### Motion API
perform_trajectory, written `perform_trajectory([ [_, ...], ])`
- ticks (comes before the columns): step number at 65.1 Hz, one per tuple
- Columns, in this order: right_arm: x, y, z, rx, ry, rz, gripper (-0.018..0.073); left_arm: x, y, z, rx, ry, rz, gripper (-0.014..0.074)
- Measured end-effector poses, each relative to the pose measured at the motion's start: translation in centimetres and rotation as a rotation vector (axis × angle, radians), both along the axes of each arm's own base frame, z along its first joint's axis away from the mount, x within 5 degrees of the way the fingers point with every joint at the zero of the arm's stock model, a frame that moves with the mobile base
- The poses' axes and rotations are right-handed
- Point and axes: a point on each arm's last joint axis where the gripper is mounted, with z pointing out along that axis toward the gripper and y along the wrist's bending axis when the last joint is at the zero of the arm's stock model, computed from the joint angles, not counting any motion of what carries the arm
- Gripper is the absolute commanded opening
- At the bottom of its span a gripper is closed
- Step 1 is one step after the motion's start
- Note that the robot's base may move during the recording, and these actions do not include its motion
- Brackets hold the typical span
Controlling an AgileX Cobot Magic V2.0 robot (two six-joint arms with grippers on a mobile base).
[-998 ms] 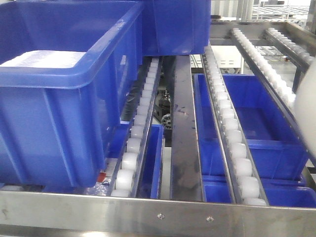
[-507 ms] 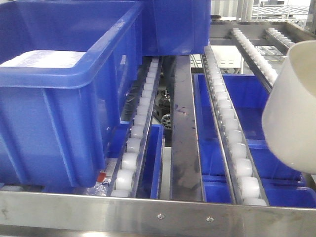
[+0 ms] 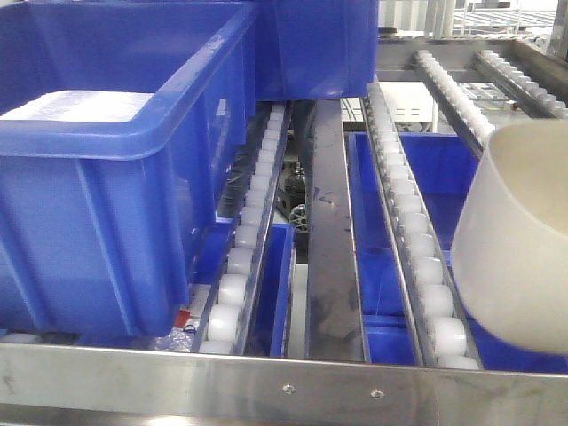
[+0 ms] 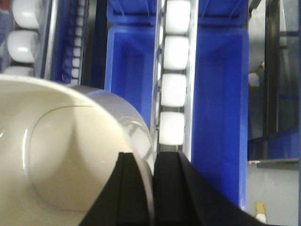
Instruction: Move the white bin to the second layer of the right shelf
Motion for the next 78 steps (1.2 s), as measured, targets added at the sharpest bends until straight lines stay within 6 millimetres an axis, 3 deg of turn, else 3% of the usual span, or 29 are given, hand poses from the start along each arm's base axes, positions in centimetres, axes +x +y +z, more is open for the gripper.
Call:
perform_trajectory([
  [14, -0.1, 0.0, -0.1, 0.000, 0.005, 0.000, 0.0073, 0.0, 0.0, 0.0, 0.000, 0.000, 0.000, 0.0085],
  [29, -0.1, 0.0, -0.5, 0.001, 0.031, 0.002, 0.0275, 0.0, 0.0, 0.0, 0.000, 0.000, 0.000, 0.0085],
  [40, -0.2, 0.0, -0.3, 0.001, 0.023, 0.002, 0.0347, 0.0, 0.0, 0.0, 0.000, 0.000, 0.000, 0.0085],
  [55, -1.5, 0.0, 2.2, 0.001, -0.086, 0.002, 0.0346, 0.0, 0.0, 0.0, 0.000, 0.000, 0.000, 0.0085],
  [70, -4.9, 0.1, 4.9, 0.002, -0.218, 0.006, 0.0336, 0.0, 0.0, 0.0, 0.000, 0.000, 0.000, 0.0085],
  [78, -7.3, 0.0, 4.2, 0.002, -0.265, 0.005, 0.0211, 0.0, 0.0, 0.0, 0.000, 0.000, 0.000, 0.0085],
])
